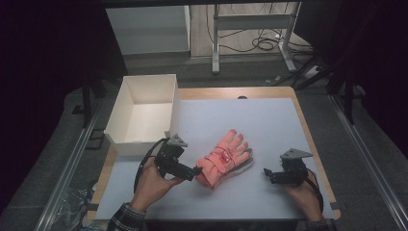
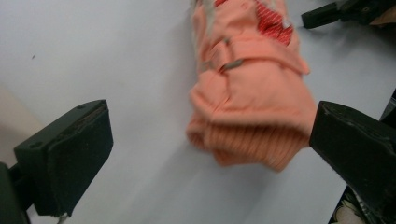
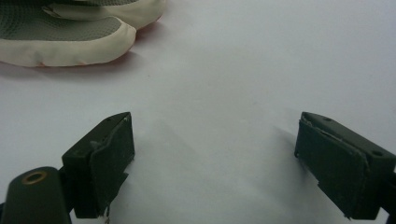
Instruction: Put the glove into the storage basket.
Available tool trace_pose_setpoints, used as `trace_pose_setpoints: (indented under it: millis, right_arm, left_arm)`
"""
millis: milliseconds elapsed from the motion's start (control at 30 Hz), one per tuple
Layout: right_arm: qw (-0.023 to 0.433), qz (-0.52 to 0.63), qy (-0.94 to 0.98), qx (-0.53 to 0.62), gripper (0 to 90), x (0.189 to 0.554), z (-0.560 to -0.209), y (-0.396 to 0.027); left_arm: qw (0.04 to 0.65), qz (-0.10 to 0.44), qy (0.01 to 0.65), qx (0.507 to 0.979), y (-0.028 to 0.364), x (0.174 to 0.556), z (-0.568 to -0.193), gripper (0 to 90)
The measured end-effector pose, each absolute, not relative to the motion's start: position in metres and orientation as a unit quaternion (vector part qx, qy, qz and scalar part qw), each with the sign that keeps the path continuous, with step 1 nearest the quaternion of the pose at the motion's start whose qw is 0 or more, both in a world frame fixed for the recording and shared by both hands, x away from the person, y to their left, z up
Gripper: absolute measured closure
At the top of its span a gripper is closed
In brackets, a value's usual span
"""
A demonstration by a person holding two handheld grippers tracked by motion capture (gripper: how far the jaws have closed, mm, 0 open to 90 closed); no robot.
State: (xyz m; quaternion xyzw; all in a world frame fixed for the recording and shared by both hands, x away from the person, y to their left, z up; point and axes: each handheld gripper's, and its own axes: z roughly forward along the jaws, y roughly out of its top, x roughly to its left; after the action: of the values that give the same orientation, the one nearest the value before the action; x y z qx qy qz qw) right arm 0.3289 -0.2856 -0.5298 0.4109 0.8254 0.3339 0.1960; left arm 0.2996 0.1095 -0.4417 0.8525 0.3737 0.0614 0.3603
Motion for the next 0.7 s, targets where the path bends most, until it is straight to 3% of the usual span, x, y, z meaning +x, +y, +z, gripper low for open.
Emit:
trace_pose_setpoints:
  millis: [367, 700]
  right_arm:
    - [0.198, 0.335, 0.824, 0.411, 12.3, 0.328, -0.531, -0.286]
    - [0.2, 0.336, 0.824, 0.41, 12.4, 0.328, -0.531, -0.285]
  left_arm:
    - [0.322, 0.073, 0.347, 0.878, 0.05, 0.318, -0.454, 0.0]
    - [0.282, 0.071, 0.342, 0.894, 0.019, 0.329, -0.48, 0.0]
